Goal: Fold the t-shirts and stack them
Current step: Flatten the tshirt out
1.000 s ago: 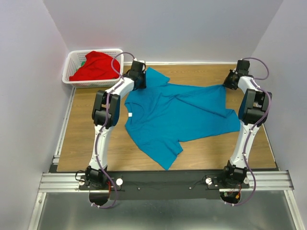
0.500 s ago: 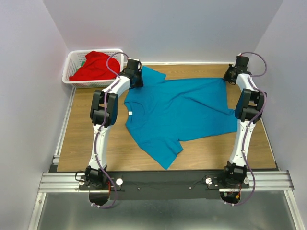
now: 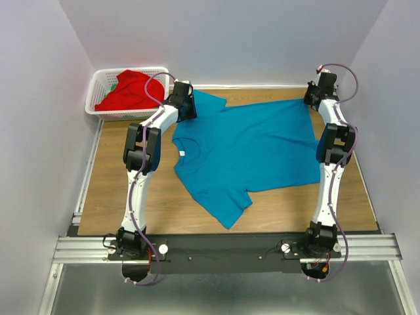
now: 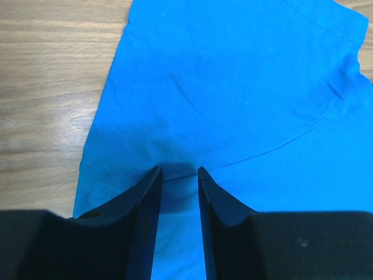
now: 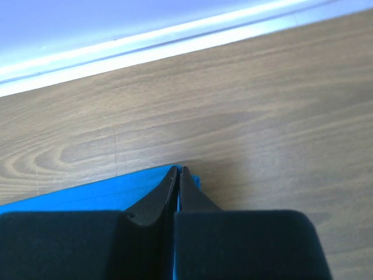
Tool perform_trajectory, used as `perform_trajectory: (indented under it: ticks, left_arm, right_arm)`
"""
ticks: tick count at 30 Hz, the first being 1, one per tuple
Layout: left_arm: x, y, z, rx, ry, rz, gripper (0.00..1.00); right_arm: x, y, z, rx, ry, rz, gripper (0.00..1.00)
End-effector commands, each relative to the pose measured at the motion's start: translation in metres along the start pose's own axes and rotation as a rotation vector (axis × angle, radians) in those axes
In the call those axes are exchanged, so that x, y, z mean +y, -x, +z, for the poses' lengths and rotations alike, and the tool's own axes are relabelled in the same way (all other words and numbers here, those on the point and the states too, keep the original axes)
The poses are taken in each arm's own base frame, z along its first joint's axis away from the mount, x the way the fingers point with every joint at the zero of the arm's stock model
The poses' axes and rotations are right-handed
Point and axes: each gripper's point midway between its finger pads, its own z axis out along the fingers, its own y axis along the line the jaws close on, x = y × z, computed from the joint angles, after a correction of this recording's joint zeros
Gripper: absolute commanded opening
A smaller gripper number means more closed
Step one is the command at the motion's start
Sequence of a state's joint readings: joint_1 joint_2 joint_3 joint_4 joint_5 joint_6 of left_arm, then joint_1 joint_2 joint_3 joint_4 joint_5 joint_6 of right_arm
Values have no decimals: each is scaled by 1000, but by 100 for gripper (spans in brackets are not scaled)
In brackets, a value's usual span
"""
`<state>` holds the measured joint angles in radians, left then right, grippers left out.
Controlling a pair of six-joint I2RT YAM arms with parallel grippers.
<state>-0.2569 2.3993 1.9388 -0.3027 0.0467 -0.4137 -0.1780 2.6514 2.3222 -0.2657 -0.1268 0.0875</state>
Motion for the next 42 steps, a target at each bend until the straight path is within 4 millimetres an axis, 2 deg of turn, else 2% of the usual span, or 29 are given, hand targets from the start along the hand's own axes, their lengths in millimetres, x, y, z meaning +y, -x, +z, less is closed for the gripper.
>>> perform_trajectory:
  ticks: [1,10,16,18,19,20,21,22,23,24,25,26,27,28,29,30,31,32,33,34,35,36,37,38,39,40,41,42]
  left_arm:
    - [14,-31,6,88,29,-16,40]
    - [18,-26,4,71,39,-32,40]
    - [18,-22,2,53,38,-59,40]
    - [17,-17,-1,39,39,-62,42]
    - [16,-14,-2,32,40,-61,44]
    - [15,-12,-4,24,38,-61,50]
    - [11,-5,-9,11,27,-56,53]
    - [8,-1,-13,-1,20,-51,56]
    - [6,3,-16,-11,15,-48,62]
    - [2,5,-20,-21,9,-41,64]
    - [-5,14,-30,-44,-2,-36,66]
    - [-12,13,-34,-47,-13,-21,70]
    - [-19,24,-46,-79,-23,-16,72]
    - [-26,27,-53,-88,-31,-8,74]
    - [-35,23,-57,-87,-42,9,75]
    - [-42,27,-65,-103,-55,15,75]
    - [-50,37,-81,-136,-68,25,75]
    - [-57,32,-86,-132,-78,33,75]
    - [-60,34,-94,-142,-81,36,75]
    - [-67,45,-114,-176,-98,39,75]
    - [-72,48,-124,-190,-109,44,75]
    - [-73,54,-145,-226,-95,43,75]
    - [-76,56,-157,-243,-102,43,75]
    - [-78,59,-170,-262,-108,43,75]
    - [-71,48,-175,-252,-95,41,75]
    - [-75,62,-206,-318,-110,38,75]
    - [-75,62,-220,-342,-114,38,75]
    - [-70,60,-244,-381,-116,35,75]
  right_arm:
    - [-3,23,7,-90,-13,-93,8]
    - [-9,59,4,-210,-57,-155,10]
    - [-9,67,3,-239,-60,-154,16]
    - [-5,76,-5,-250,-52,-142,18]
    - [-2,66,-5,-226,-47,-122,23]
    - [0,68,-10,-226,-45,-118,25]
    - [7,83,-25,-247,-34,-91,31]
    - [12,83,-33,-239,-22,-57,34]
    - [19,64,-34,-194,-3,-38,36]
    - [25,56,-39,-171,8,-21,39]
    - [35,73,-62,-197,24,16,41]
    - [42,41,-64,-124,29,37,42]
    - [54,58,-88,-153,45,72,45]
    - [58,32,-83,-100,47,90,47]
    - [73,17,-104,-65,65,93,48]
    - [81,10,-114,-52,67,98,49]
    - [100,16,-140,-66,88,102,52]
    - [107,7,-151,-44,94,101,52]
    - [110,-25,-159,28,89,101,52]
    - [114,-32,-171,48,92,100,52]
    - [139,-52,-185,106,127,65,52]
    - [150,-51,-209,105,153,43,52]
    - [158,-79,-220,166,165,10,52]
    - [181,-106,-237,236,203,-43,52]
    - [192,-106,-257,229,228,-72,52]
    - [203,-119,-269,257,249,-101,50]
    - [223,-151,-289,326,294,-150,47]
    - [234,-158,-306,338,330,-168,45]
